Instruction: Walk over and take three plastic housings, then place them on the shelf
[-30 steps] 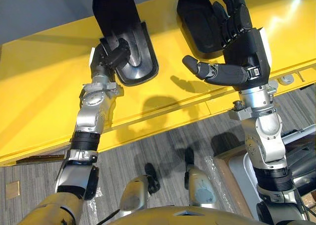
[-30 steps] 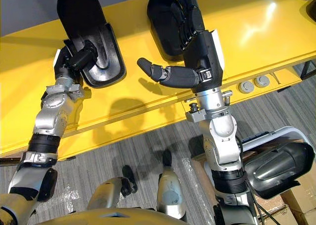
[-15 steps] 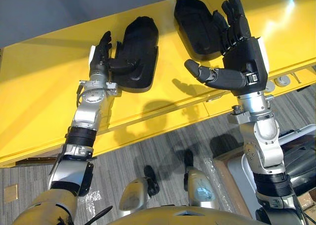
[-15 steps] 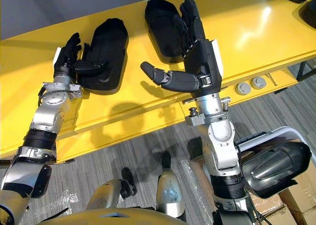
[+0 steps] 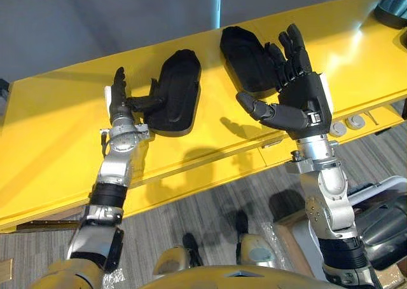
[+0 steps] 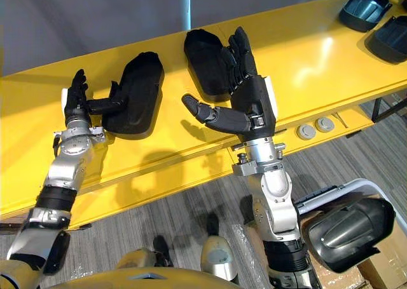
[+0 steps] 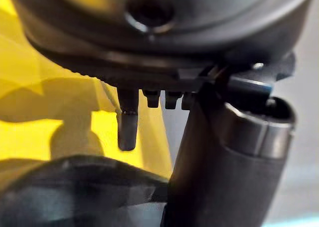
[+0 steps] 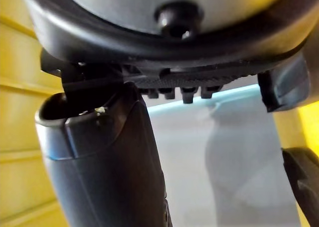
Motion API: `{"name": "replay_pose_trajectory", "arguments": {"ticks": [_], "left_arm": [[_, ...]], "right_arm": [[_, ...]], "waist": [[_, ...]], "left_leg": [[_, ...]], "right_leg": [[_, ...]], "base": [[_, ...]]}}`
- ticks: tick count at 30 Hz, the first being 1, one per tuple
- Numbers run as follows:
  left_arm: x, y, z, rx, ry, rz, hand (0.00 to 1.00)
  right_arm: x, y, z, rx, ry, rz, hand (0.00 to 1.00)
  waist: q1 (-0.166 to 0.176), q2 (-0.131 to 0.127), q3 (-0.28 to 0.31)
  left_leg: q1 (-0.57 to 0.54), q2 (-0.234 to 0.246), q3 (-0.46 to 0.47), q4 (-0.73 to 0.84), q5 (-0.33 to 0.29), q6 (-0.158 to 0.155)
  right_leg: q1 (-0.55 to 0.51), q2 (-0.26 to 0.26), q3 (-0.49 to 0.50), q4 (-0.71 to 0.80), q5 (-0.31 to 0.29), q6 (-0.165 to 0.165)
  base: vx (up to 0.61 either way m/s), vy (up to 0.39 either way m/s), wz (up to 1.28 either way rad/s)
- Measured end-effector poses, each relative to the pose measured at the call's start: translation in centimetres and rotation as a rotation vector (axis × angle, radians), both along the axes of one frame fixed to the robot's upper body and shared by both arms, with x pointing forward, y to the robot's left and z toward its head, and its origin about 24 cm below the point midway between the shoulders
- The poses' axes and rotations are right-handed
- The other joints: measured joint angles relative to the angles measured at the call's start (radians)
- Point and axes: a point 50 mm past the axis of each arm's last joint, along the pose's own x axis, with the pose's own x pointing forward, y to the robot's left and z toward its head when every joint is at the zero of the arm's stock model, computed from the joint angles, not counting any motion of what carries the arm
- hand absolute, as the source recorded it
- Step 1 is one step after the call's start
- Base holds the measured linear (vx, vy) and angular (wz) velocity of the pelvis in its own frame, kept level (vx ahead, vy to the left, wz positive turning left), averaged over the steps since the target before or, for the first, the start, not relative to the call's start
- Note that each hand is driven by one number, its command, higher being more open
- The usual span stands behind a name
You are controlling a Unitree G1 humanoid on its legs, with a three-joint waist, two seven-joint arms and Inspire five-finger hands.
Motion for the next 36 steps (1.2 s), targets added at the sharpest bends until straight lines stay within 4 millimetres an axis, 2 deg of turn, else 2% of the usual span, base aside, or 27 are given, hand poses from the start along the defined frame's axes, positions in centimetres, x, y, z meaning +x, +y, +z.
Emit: {"name": "replay_pose_trajectory", "arguments": {"ticks": [2, 4, 6, 8, 10, 13, 14, 20, 23, 30, 36], "left_arm": [[-1.1, -0.9, 1.5, -0.066, -0.117, -0.022, 1.00], [-2.6, -2.2, 4.3, -0.132, -0.309, -0.073, 1.00], [-4.0, -2.7, 6.1, -0.166, -0.441, -0.113, 1.00], [-5.7, -2.9, 7.4, -0.172, -0.566, -0.145, 1.00], [-7.1, -3.0, 7.6, -0.189, -0.623, -0.151, 1.00], [-9.4, -2.3, 6.8, -0.194, -0.667, -0.132, 1.00], [-13.2, -0.5, 6.7, -0.125, -0.771, -0.121, 1.00], [-13.3, -0.4, 6.2, -0.127, -0.752, -0.119, 1.00], [-13.7, -0.2, 4.9, -0.158, -0.688, -0.127, 1.00], [-14.1, 0.7, -1.0, -0.283, -0.358, -0.134, 1.00], [-14.0, 0.3, -1.8, -0.331, -0.318, -0.159, 1.00]], "right_arm": [[0.1, 0.6, -0.3, 0.012, 0.016, 0.011, 1.00], [0.3, 1.3, -0.7, 0.005, 0.033, 0.005, 1.00], [0.9, 1.7, -1.2, 0.004, 0.063, 0.012, 1.00], [1.5, 2.0, -1.8, 0.015, 0.107, -0.007, 1.00], [1.5, 2.0, -1.9, 0.033, 0.120, -0.029, 1.00], [1.6, 1.6, -1.8, 0.031, 0.114, -0.078, 1.00], [1.7, -0.5, -1.5, 0.098, 0.105, -0.205, 1.00], [1.5, -0.6, -1.8, 0.096, 0.116, -0.207, 1.00], [0.8, -1.1, -3.1, 0.085, 0.167, -0.217, 1.00], [-1.2, -2.2, -6.8, 0.040, 0.345, -0.208, 1.00], [-1.2, -2.0, -7.4, 0.025, 0.402, -0.182, 1.00]], "waist": [[0.009, -0.002, -0.013], [0.026, 0.001, -0.030], [0.029, 0.001, -0.058], [0.036, 0.005, -0.083], [0.045, 0.006, -0.102], [0.056, 0.004, -0.109], [0.093, -0.036, -0.155], [0.091, -0.037, -0.155], [0.091, -0.036, -0.155], [0.098, -0.041, -0.147], [0.110, -0.054, -0.133]], "left_leg": [[0.000, 0.000, -0.011, -0.001, 0.001, -0.001], [0.018, 0.000, -0.023, -0.004, 0.001, -0.001], [0.030, -0.003, -0.031, -0.016, 0.002, 0.000], [0.053, -0.008, -0.041, -0.023, 0.003, 0.001], [0.054, -0.014, -0.043, -0.030, 0.006, 0.004], [0.061, -0.029, -0.058, -0.048, 0.014, 0.009], [0.064, -0.032, -0.086, -0.105, 0.062, 0.002], [0.060, -0.030, -0.087, -0.092, 0.060, 0.001], [0.054, -0.027, -0.090, -0.070, 0.050, 0.001], [0.024, -0.030, -0.092, -0.053, 0.030, 0.003], [-0.007, -0.029, -0.105, -0.056, 0.049, 0.001]], "right_leg": [[0.010, 0.000, -0.012, -0.011, 0.001, -0.001], [0.033, 0.001, -0.024, -0.012, 0.001, -0.001], [0.044, -0.001, -0.039, -0.013, 0.001, -0.002], [0.070, -0.004, -0.046, -0.014, 0.000, -0.002], [0.071, -0.008, -0.053, -0.018, 0.000, -0.002], [0.089, -0.018, -0.070, -0.033, -0.002, -0.002], [0.084, -0.016, -0.104, -0.033, -0.006, -0.007], [0.084, -0.016, -0.104, -0.033, -0.006, -0.007], [0.088, -0.015, -0.104, -0.032, -0.006, -0.007], [0.057, -0.023, -0.097, -0.004, -0.021, -0.004], [0.030, -0.020, -0.104, -0.002, -0.015, -0.006]], "base": [[0.00, -0.027, 0.15], [0.00, -0.012, 0.13], [-0.01, 0.001, 0.12], [-0.02, 0.020, 0.12], [-0.04, 0.013, 0.05], [-0.06, 0.000, 0.12], [-0.04, -0.005, 0.09], [0.00, 0.000, 0.00], [0.00, 0.000, 0.00], [-0.08, 0.010, -0.01], [-0.02, -0.008, 0.08]]}}
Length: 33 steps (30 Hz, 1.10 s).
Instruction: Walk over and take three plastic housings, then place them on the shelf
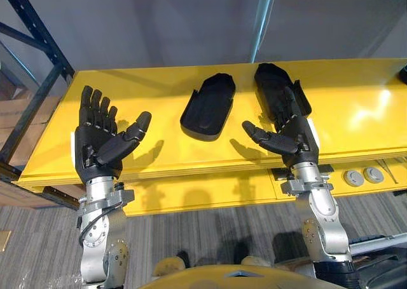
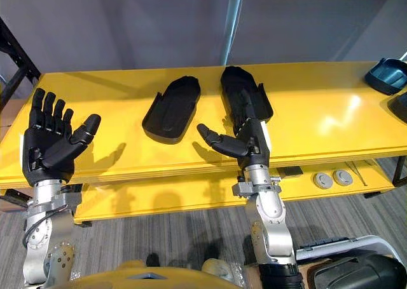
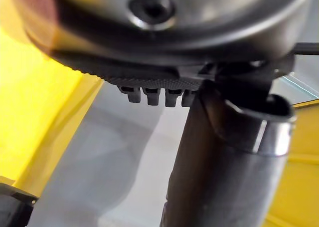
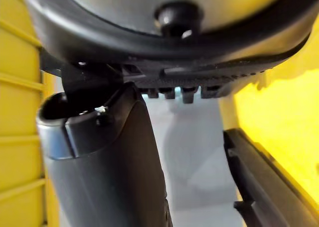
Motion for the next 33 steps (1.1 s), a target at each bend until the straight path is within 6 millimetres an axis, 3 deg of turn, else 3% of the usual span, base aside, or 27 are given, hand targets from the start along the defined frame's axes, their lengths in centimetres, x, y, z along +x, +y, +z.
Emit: {"name": "replay_pose_trajectory", "arguments": {"ticks": [5, 9, 12, 19, 26, 33], "left_arm": [[0.1, -0.1, 0.1, 0.007, -0.011, -0.021, 1.00], [0.6, -0.5, 0.5, 0.008, -0.029, -0.036, 1.00], [1.2, -0.5, 0.3, 0.005, -0.018, -0.033, 1.00], [1.2, -0.5, 0.2, -0.007, -0.008, -0.013, 1.00], [1.5, -1.9, -0.2, -0.013, 0.025, -0.093, 1.00], [1.6, -2.2, -0.1, 0.001, 0.019, -0.128, 1.00]], "right_arm": [[0.3, 0.1, 0.1, -0.005, 0.004, 0.016, 1.00], [1.8, 0.1, 2.4, -0.053, -0.082, 0.043, 1.00], [2.4, 0.3, 2.9, -0.051, -0.101, 0.046, 1.00], [3.4, 0.2, 2.3, -0.031, -0.063, 0.027, 1.00], [4.4, 0.1, 2.2, -0.023, -0.041, -0.008, 1.00], [4.9, 0.3, 0.5, -0.013, 0.062, -0.016, 1.00]], "waist": [[0.003, 0.001, 0.016], [0.002, 0.015, 0.096], [0.014, 0.013, 0.105], [0.029, 0.015, 0.108], [0.029, 0.015, 0.108], [0.032, 0.015, 0.107]], "left_leg": [[-0.012, 0.006, -0.013, 0.035, -0.016, 0.002], [-0.089, 0.033, -0.023, 0.198, -0.092, 0.010], [-0.104, 0.032, -0.023, 0.213, -0.093, 0.013], [-0.105, 0.030, -0.029, 0.201, -0.095, 0.005], [-0.098, 0.028, -0.040, 0.184, -0.077, 0.008], [-0.085, 0.018, -0.053, 0.159, -0.062, 0.010]], "right_leg": [[0.001, 0.000, -0.001, 0.014, -0.001, 0.001], [-0.030, 0.002, 0.007, 0.088, -0.032, 0.002], [-0.045, 0.002, 0.010, 0.100, -0.032, 0.002], [-0.045, -0.001, 0.007, 0.101, -0.038, -0.004], [-0.042, 0.000, -0.004, 0.099, -0.038, -0.006], [-0.028, -0.005, -0.014, 0.097, -0.039, -0.008]], "base": [[0.04, 0.014, 0.07], [-0.10, 0.040, 0.01], [-0.09, 0.021, 0.02], [-0.02, 0.000, 0.02], [0.03, -0.008, 0.05], [-0.01, -0.001, 0.06]]}}
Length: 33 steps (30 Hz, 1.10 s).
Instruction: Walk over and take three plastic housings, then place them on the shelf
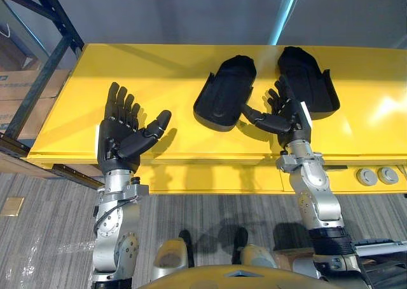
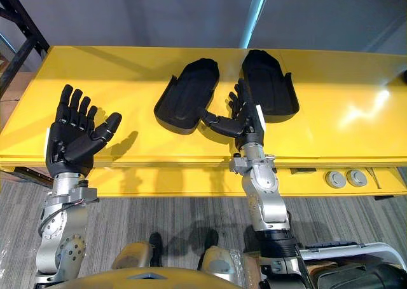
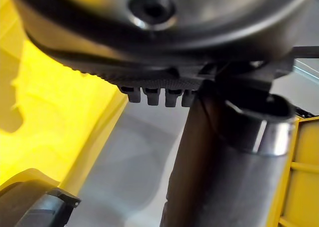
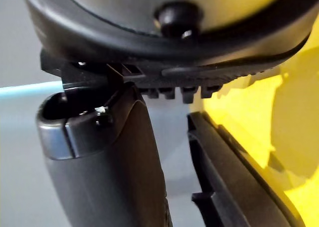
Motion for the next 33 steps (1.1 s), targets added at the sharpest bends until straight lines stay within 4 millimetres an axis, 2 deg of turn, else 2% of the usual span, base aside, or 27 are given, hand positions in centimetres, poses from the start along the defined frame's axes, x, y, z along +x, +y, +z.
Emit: {"name": "replay_pose_trajectory", "arguments": {"ticks": [4, 17, 20, 26, 33], "left_arm": [[0.0, 0.0, 0.1, 0.014, -0.003, -0.012, 1.00], [0.2, -0.3, 0.1, 0.050, 0.003, -0.050, 1.00], [0.3, -0.4, 0.2, 0.058, 0.000, -0.065, 1.00], [0.2, -0.3, 0.2, 0.082, -0.002, -0.091, 1.00], [0.2, -0.1, 0.2, 0.109, -0.001, -0.111, 1.00]], "right_arm": [[0.3, 0.4, -1.0, -0.016, 0.051, 0.019, 1.00], [3.3, 0.5, -0.6, -0.030, 0.081, 0.020, 1.00], [4.5, -0.6, -0.3, -0.059, 0.097, -0.001, 1.00], [6.8, -3.2, 0.7, -0.106, 0.134, -0.067, 1.00], [8.3, -5.5, 2.0, -0.145, 0.155, -0.063, 1.00]], "waist": [[0.000, 0.000, 0.000], [0.007, 0.002, -0.002], [0.013, 0.007, -0.006], [0.049, 0.011, -0.007], [0.059, 0.029, -0.003]], "left_leg": [[0.005, 0.000, 0.000, -0.001, 0.001, -0.001], [0.031, -0.008, -0.018, -0.038, 0.032, -0.003], [0.034, -0.021, -0.036, -0.064, 0.045, -0.006], [0.032, -0.027, -0.072, -0.088, 0.076, -0.010], [0.033, -0.037, -0.107, -0.118, 0.103, -0.011]], "right_leg": [[0.005, 0.000, 0.000, 0.000, 0.000, 0.000], [0.026, -0.006, -0.019, -0.002, 0.001, -0.001], [0.032, -0.009, -0.040, -0.002, 0.000, -0.001], [0.040, -0.013, -0.080, -0.002, -0.001, -0.002], [0.048, -0.025, -0.116, -0.001, -0.003, -0.005]], "base": [[-0.02, 0.001, 0.00], [0.00, -0.003, 0.04], [-0.03, -0.006, 0.22], [-0.04, -0.015, 0.20], [-0.02, 0.000, 0.16]]}}
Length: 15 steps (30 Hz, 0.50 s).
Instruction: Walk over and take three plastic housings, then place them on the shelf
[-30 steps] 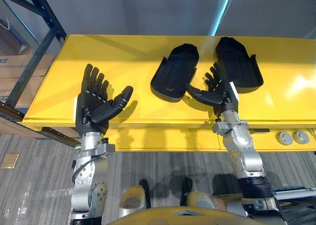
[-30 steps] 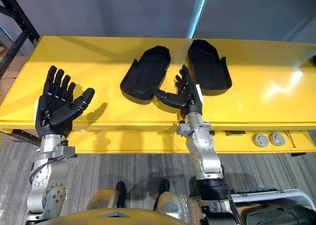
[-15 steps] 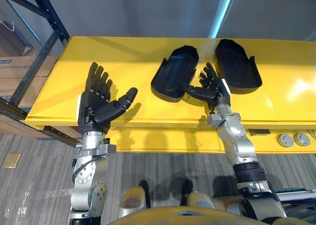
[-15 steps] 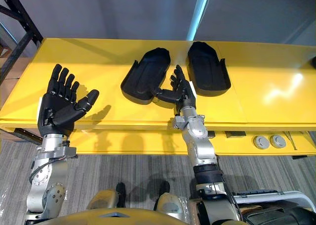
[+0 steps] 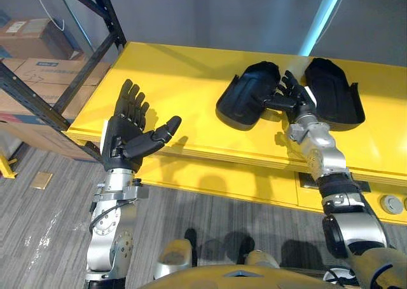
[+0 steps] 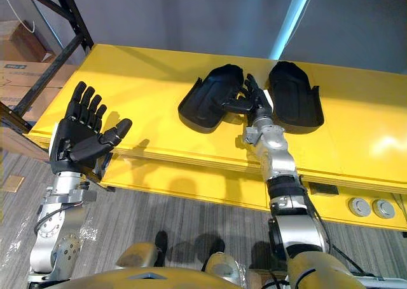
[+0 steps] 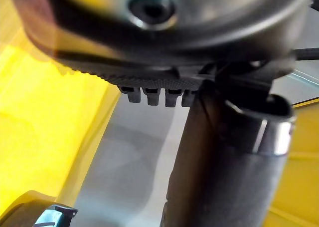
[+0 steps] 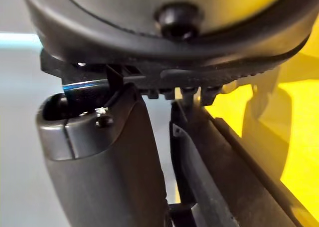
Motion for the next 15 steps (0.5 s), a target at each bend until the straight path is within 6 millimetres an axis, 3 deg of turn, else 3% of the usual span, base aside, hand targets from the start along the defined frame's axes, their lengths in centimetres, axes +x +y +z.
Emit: {"name": "replay_pose_trajectory", "arguments": {"ticks": [6, 15], "left_arm": [[0.5, 0.2, -0.9, 0.041, 0.038, -0.048, 1.00], [0.8, 0.2, -1.6, 0.085, 0.070, -0.107, 1.00]], "right_arm": [[0.4, -1.2, 0.5, -0.016, 0.009, 0.023, 1.00], [1.9, -0.6, 1.5, 0.026, 0.028, 0.090, 1.00]], "waist": [[0.020, 0.003, 0.001], [0.040, 0.010, 0.006]], "left_leg": [[-0.002, 0.001, -0.011, -0.005, 0.007, 0.000], [0.000, 0.004, -0.030, -0.005, 0.016, 0.003]], "right_leg": [[0.001, 0.003, -0.009, 0.000, 0.000, -0.001], [0.014, 0.008, -0.027, 0.000, -0.004, -0.006]], "base": [[0.00, -0.008, 0.04], [-0.01, -0.007, 0.06]]}}
